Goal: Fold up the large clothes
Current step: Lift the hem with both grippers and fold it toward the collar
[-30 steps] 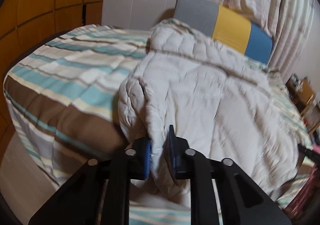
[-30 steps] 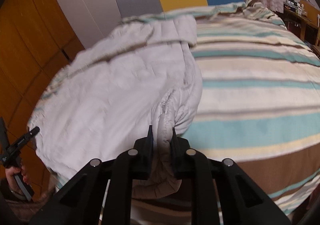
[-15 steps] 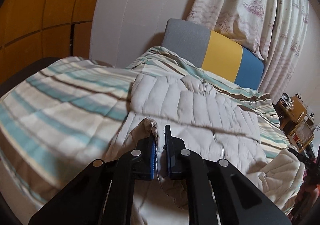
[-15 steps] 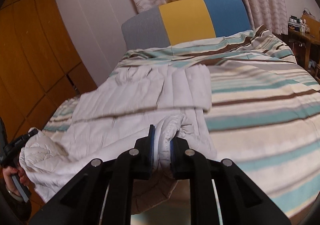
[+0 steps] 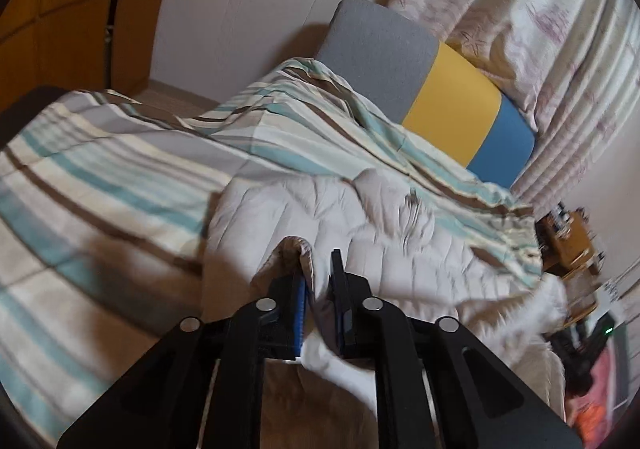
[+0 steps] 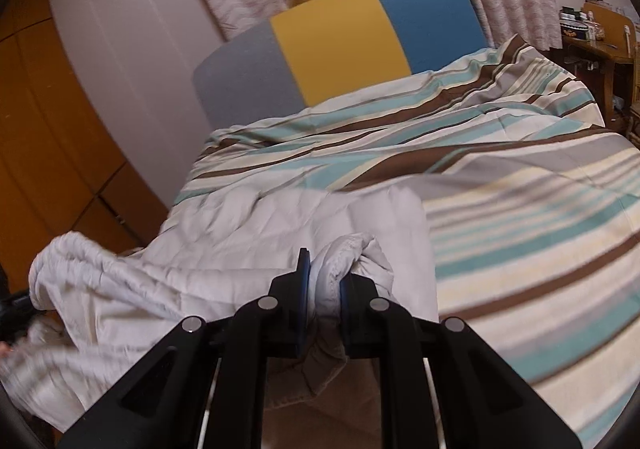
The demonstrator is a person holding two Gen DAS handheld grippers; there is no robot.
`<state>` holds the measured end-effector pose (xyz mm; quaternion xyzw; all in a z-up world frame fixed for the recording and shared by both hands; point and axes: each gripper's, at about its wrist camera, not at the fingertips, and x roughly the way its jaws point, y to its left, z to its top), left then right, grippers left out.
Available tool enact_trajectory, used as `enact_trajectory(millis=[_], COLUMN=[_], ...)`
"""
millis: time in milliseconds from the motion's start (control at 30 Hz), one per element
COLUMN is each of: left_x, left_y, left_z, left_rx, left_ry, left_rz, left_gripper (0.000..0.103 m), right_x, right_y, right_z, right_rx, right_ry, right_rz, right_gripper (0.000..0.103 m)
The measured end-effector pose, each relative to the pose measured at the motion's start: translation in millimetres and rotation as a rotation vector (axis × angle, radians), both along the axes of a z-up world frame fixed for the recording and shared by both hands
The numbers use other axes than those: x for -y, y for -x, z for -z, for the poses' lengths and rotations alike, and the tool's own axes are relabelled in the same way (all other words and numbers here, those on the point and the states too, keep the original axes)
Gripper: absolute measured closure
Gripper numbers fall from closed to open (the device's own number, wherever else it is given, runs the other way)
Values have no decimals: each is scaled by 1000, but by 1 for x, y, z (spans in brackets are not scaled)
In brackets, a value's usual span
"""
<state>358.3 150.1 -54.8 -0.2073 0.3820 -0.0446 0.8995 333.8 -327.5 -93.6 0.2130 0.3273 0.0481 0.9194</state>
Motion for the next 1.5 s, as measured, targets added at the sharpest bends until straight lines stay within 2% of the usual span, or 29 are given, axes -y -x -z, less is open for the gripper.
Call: enact_trajectory(millis=[67,167,200,233,267,300,367,400,467,500,567,667,733,800,867,900,933,1000,1033,1067,1133,1233,1367,1500], left_x=[-7,-16,-20,-25,-31,-36,-46,-50,-56,-57,-55,-42,-31,-20,-13,-13,-12,-10,-9,-7,-6,-5,10,17], left_y=[-13,-19,-20,-18,-15,-14,-7,-2,9,21,40,62,65,54,36,30,21,8,5,5,8,19,49,88], left_z=[2,6,6,6,5,4,6,10,18,26,39,62,75,89,102,107,113,127,129,130,129,125,118,119], left_rx=[17,52,65,89,119,142,178,192,215,241,279,294,266,186,96,67,33,-40,-50,-51,-62,-75,-77,-77], left_ry=[42,106,117,110,105,109,108,105,90,72,50,7,-33,-97,-138,-127,-102,-62,-66,-72,-77,-86,-108,-64], left_rz=[-12,-22,-33,-61,-89,-105,-141,-152,-169,-181,-147,-59,-3,13,-12,-14,-6,21,9,7,17,58,129,170], left_gripper=[90,78,69,55,47,34,30,30,19,13,12,9,6,6,6,7,14,24,29,34,51,66,70,70], right_x=[3,9,10,11,12,14,21,27,39,48,59,80,88,83,73,65,60,51,48,43,36,38,52,67], right_y=[-23,-52,-60,-65,-71,-75,-77,-74,-62,-49,-30,3,13,14,7,0,-4,-16,-19,-21,-19,-6,20,56], right_z=[10,30,38,43,48,53,56,56,51,47,40,47,61,76,91,98,103,113,114,114,112,106,99,93], right_rx=[-22,-63,-76,-85,-91,-91,-67,-40,36,93,132,130,78,5,-70,-101,-114,-152,-152,-158,-162,-158,-165,-176], right_ry=[11,0,-7,-10,-18,-33,-83,-131,-220,-264,-273,-268,-276,-258,-251,-255,-266,-297,-308,-318,-317,-310,-296,-300], right_rz=[23,47,52,58,67,77,90,93,104,116,143,164,133,72,2,-34,-51,-65,-64,-64,-69,-97,-119,-120], right_gripper=[91,91,91,91,91,91,86,75,45,38,10,5,3,3,3,3,3,17,33,44,54,68,72,72])
